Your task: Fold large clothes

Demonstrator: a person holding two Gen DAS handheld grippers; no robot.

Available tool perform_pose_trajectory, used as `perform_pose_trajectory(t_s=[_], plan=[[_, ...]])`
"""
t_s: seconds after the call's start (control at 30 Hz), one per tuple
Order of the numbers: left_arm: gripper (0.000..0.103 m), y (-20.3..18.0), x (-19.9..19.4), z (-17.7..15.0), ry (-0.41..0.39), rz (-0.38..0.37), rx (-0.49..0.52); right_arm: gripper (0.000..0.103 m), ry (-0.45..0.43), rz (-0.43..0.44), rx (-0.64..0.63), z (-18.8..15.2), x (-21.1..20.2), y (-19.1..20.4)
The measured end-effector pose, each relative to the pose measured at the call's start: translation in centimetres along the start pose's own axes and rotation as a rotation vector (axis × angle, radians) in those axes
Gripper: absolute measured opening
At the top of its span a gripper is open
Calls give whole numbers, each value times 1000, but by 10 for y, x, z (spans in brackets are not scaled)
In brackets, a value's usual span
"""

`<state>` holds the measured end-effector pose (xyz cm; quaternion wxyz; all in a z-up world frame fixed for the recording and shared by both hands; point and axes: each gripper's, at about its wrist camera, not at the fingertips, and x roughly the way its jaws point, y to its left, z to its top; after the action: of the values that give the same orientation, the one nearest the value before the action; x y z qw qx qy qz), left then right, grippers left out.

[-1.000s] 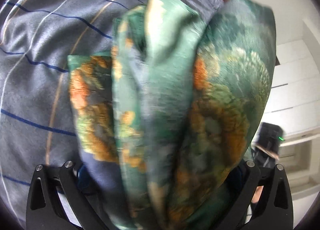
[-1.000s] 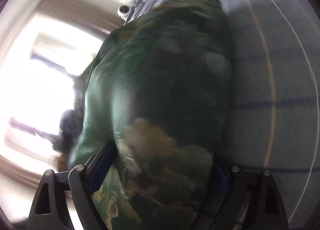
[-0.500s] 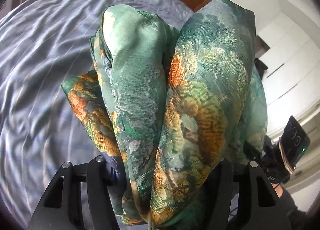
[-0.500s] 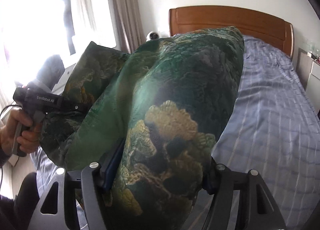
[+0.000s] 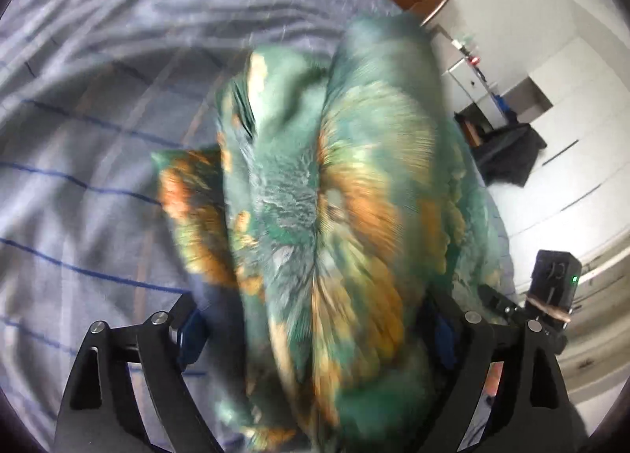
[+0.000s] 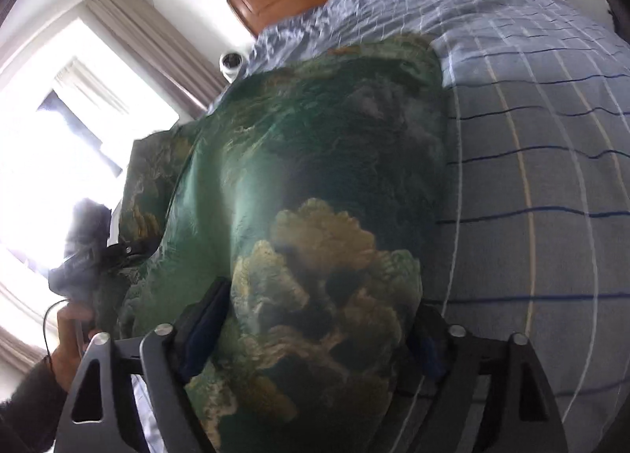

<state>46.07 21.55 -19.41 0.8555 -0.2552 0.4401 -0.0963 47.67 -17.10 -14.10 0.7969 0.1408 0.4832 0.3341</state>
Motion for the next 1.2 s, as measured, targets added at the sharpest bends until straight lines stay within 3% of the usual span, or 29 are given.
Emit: perform_pose_trajectory(t_s=[0.07, 0.13, 0.2, 0.33, 0.43, 0.47, 0.53, 0.63, 0.67, 0.73, 0.87, 1.03, 1.2], plan=[[90, -11, -25, -9, -46, 67, 49, 86, -18, -45, -11, -2, -13, 6], [96, -31, -65, -21, -174, 182, 180, 86, -63, -101, -67, -9, -32, 18], [101, -56, -99, -40, -277, 266, 283, 86, -139, -169, -173, -9, -57, 31], [102, -102, -137, -70, -443, 419, 369, 86, -287, -373, -378, -28, -110, 78], [103, -127, -159, -87, -571, 511, 416, 88, -441, -429, -431, -48, -157, 101], [103, -135, -168, -92, -609, 536, 439, 95, -474, -425, -424, -55, -172, 107], [103, -151, -171, -98, -640, 600, 471, 103, -481, -415, -391, -67, -188, 111], [103, -172, -180, -124, -658, 723, 485, 103, -454, -422, -339, -88, -205, 115], [103, -172, -184, -131, -658, 731, 489, 103, -452, -416, -318, -92, -212, 116], [103, -182, -188, -149, -619, 692, 485, 103, -468, -418, -293, -99, -221, 120], [103, -185, -185, -175, -486, 581, 407, 103, -449, -504, -290, -115, -231, 142], [103, -184, -178, -192, -400, 533, 342, 103, -383, -547, -332, -136, -232, 175], [103, -186, -177, -204, -384, 540, 335, 103, -351, -564, -338, -158, -228, 183]])
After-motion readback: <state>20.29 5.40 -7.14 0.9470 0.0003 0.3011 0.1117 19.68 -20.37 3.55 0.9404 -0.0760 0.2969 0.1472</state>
